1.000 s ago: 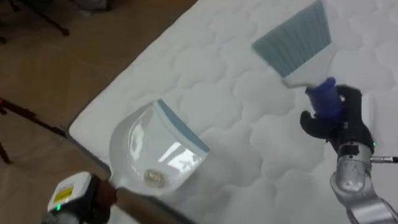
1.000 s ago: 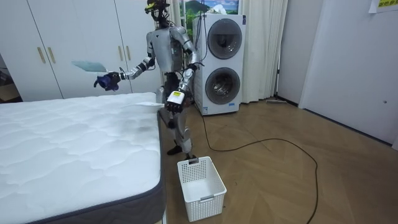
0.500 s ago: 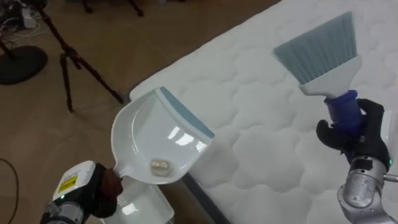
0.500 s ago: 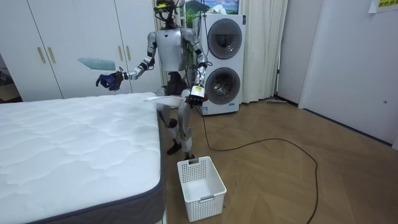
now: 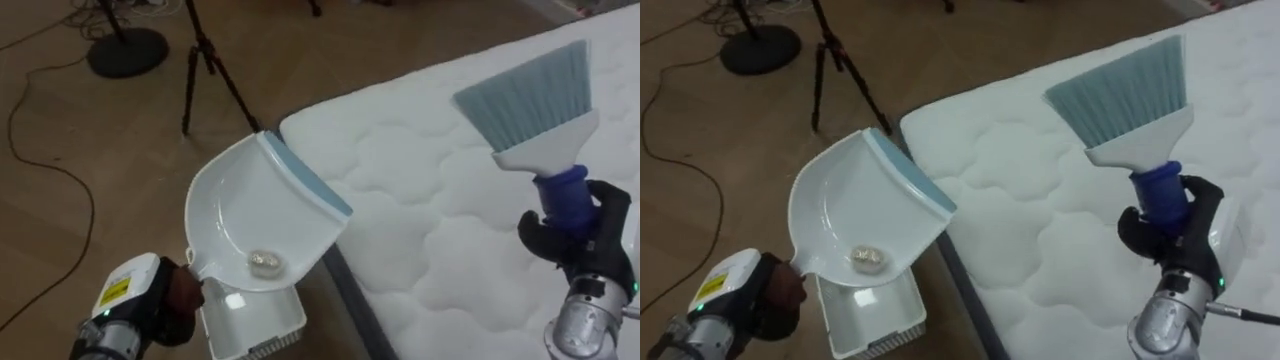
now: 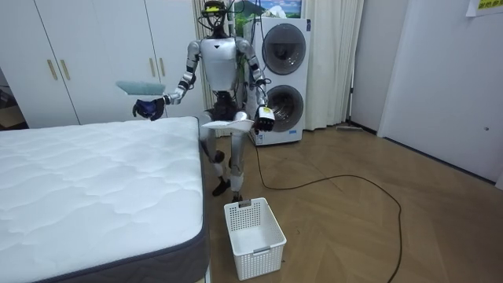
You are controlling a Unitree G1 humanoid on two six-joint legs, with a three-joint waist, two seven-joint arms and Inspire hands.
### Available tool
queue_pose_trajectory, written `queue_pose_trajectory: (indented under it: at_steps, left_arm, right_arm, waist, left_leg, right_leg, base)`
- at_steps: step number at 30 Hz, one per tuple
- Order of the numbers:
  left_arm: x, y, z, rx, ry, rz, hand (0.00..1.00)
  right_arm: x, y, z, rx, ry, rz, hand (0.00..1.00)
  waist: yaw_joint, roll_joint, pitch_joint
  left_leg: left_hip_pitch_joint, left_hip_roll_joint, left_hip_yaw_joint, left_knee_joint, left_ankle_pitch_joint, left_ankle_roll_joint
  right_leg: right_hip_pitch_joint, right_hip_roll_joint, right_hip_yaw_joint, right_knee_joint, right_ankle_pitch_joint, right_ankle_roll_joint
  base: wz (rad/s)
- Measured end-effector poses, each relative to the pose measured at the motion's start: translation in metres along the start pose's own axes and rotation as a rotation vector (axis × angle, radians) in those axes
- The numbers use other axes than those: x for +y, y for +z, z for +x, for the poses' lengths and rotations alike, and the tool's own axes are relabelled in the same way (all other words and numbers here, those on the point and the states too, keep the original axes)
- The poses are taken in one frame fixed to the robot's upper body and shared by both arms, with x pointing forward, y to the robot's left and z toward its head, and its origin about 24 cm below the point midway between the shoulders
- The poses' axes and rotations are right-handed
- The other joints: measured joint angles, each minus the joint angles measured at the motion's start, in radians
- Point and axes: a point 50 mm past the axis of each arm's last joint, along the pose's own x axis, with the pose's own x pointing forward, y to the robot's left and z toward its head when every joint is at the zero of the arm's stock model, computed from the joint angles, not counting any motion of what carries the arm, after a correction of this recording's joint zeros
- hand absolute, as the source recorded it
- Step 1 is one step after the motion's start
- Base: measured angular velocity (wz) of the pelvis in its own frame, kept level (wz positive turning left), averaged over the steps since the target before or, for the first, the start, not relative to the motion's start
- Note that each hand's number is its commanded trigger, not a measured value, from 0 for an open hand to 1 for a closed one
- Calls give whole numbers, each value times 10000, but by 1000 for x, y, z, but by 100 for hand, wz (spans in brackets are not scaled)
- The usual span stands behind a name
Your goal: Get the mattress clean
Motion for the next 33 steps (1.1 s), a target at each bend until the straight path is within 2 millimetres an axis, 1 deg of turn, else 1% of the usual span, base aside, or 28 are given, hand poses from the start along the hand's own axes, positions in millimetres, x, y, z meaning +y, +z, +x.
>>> queue_pose_trajectory:
  at_steps: [1,2,3,4,5,6,7,8,9,10,11,12,13,14,15,16,17,18,19,20,21,22,23,24,25,27,30,33]
  left_arm:
    - [0,0,0,5,-1,-100,100]
    - [0,0,0,-11,4,-166,100]
    - [2,2,1,-54,49,-214,100]
    - [3,3,2,-115,112,-218,100]
    - [4,4,3,-141,138,-218,100]
    - [5,5,3,-182,163,-218,100]
    - [5,5,3,-207,143,-219,100]
    - [5,5,3,-235,135,-214,100]
    - [5,6,3,-318,125,-178,100]
    - [7,7,4,-377,157,-135,100]
    - [8,7,5,-386,187,-119,100]
    - [11,7,6,-405,246,-72,100]
    - [13,8,7,-433,318,-49,100]
    - [15,8,8,-454,349,-27,100]
    - [18,10,10,-521,412,15,100]
    - [20,11,11,-576,449,47,100]
    - [20,11,12,-587,458,60,100]
    - [22,11,12,-607,455,93,100]
    - [23,10,12,-601,439,158,100]
    - [24,10,12,-590,443,194,100]
    - [25,8,12,-558,413,255,100]
    - [26,8,12,-551,393,308,100]
    - [26,8,13,-550,360,307,100]
    - [26,7,13,-551,313,327,100]
    - [26,7,13,-552,277,386,100]
    - [25,8,13,-558,237,477,100]
    - [26,8,13,-549,267,473,100]
    - [26,7,13,-516,258,466,100]
  right_arm:
    - [1,-1,-1,63,19,-10,0]
    - [1,-2,-1,87,17,-29,0]
    - [0,-4,-1,161,-23,-91,0]
    - [0,-5,0,209,-63,-128,0]
    - [0,-6,-1,229,-63,-146,0]
    - [1,-7,-1,282,-37,-180,0]
    - [1,-9,-2,350,-22,-203,0]
    - [1,-9,-2,358,-26,-209,0]
    - [1,-9,-1,354,-45,-203,0]
    - [2,-9,-1,376,-27,-187,0]
    - [3,-9,-2,420,-5,-184,0]
    - [6,-12,-3,577,35,-214,0]
    - [6,-15,-4,678,59,-263,0]
    - [6,-16,-5,731,55,-308,0]
    - [6,-20,-5,884,47,-447,0]
    - [6,-24,-6,1023,58,-561,0]
    - [6,-26,-6,1073,61,-583,0]
    - [5,-27,-6,1156,39,-525,0]
    - [5,-27,-6,1171,19,-467,0]
    - [6,-26,-5,1136,10,-444,0]
    - [6,-24,-2,1051,-17,-392,0]
    - [7,-20,0,917,-43,-304,0]
    - [7,-19,1,850,-52,-282,0]
    - [7,-18,2,804,-52,-251,0]
    - [7,-19,1,823,-21,-266,0]
    - [7,-19,2,824,72,-288,0]
    - [8,-17,5,718,417,-247,0]
    - [10,-14,6,700,563,-132,0]
  waist:
    - [72,6,6]
    - [95,19,12]
    - [108,23,16]
    - [236,62,30]
    - [275,101,30]
    - [290,235,54]
    - [301,336,59]
    - [312,375,50]
    - [325,422,59]
    - [276,431,93]
    - [274,438,104]
    - [262,439,112]
    - [258,485,145]
    - [187,498,158]
    - [108,463,186]
    - [24,417,220]
    - [-4,376,223]
    - [-25,291,224]
    - [-75,155,167]
    - [-57,97,174]
    - [-17,53,167]
    - [-42,18,154]
    - [-88,52,160]
    - [-105,79,169]
    - [-116,89,173]
    - [-93,148,137]
    - [-20,196,120]
    - [3,172,132]
  left_leg:
    - [-16,-114,-93,8,-17,29]
    - [-37,-159,-166,22,-30,45]
    - [-119,-190,-150,138,-64,98]
    - [-267,-198,-137,329,-170,154]
    - [-365,-198,-147,478,-253,156]
    - [-476,-199,-247,743,-391,170]
    - [-501,-215,-326,848,-506,280]
    - [-503,-233,-379,890,-532,318]
    - [-448,-366,-618,925,-560,382]
    - [-323,-687,-1161,889,-553,475]
    - [-250,-771,-1384,841,-534,506]
    - [-90,-862,-1784,665,-518,510]
    - [72,-897,-2262,521,-427,477]
    - [152,-968,-2625,476,-360,449]
    - [318,-1058,-3236,383,-205,364]
    - [446,-1107,-3661,381,-173,316]
    - [499,-1169,-3868,381,-166,305]
    - [536,-1239,-4051,398,-148,276]
    - [536,-1342,-4178,433,-143,269]
    - [542,-1384,-4178,444,-140,264]
    - [528,-1476,-4233,548,-148,271]
    - [468,-1620,-4319,705,-172,284]
    - [423,-1631,-4288,798,-226,282]
    - [240,-1410,-3557,888,-321,218]
    - [-20,-843,-2152,975,-580,262]
    - [-65,-407,-1182,1031,-852,205]
    - [111,-486,-1397,745,-858,172]
    - [117,-484,-1344,768,-961,233]
  right_leg:
    - [20,-8,41,55,-25,6]
    - [31,-12,36,133,-52,12]
    - [-11,-62,-43,246,-103,11]
    - [-110,-129,-104,537,-201,12]
    - [-177,-159,-126,758,-262,27]
    - [-404,-235,-161,1403,-305,33]
    - [-723,-394,-62,2263,-307,29]
    - [-933,-506,49,2722,-307,29]
    - [-1449,-702,605,3720,-301,16]
    - [-2031,-605,1638,4512,-418,-120]
    - [-2286,-461,1999,4708,-533,-201]
    - [-2695,-181,2368,4698,-603,-286]
    - [-2962,121,2454,4225,-592,-304]
    - [-3050,275,2502,3872,-577,-328]
    - [-3259,514,2718,3202,-471,-386]
    - [-3447,641,2928,2802,-238,-353]
    - [-3573,722,3157,2665,-92,-327]
    - [-3775,817,3623,2418,238,-266]
    - [-3884,882,4019,2171,540,-252]
    - [-3900,891,4137,2033,651,-245]
    - [-3869,901,4221,1688,870,-265]
    - [-3761,887,4362,1334,1017,-261]
    - [-3690,874,4307,1298,1133,-271]
    - [-3633,796,4111,1327,1275,-354]
    - [-3549,652,3797,1413,1492,-429]
    - [-3498,614,3695,1577,1428,-418]
    - [-3365,629,3693,1438,1340,-429]
    - [-3314,586,3570,1596,1246,-515]
  base:
    - [29]
    - [30]
    - [21]
    - [14]
    - [12]
    - [20]
    - [22]
    - [18]
    - [12]
    - [9]
    - [13]
    - [30]
    - [45]
    - [66]
    - [80]
    - [81]
    - [80]
    - [78]
    - [71]
    - [58]
    - [49]
    - [54]
    - [62]
    - [64]
    - [59]
    - [40]
    - [18]
    - [9]
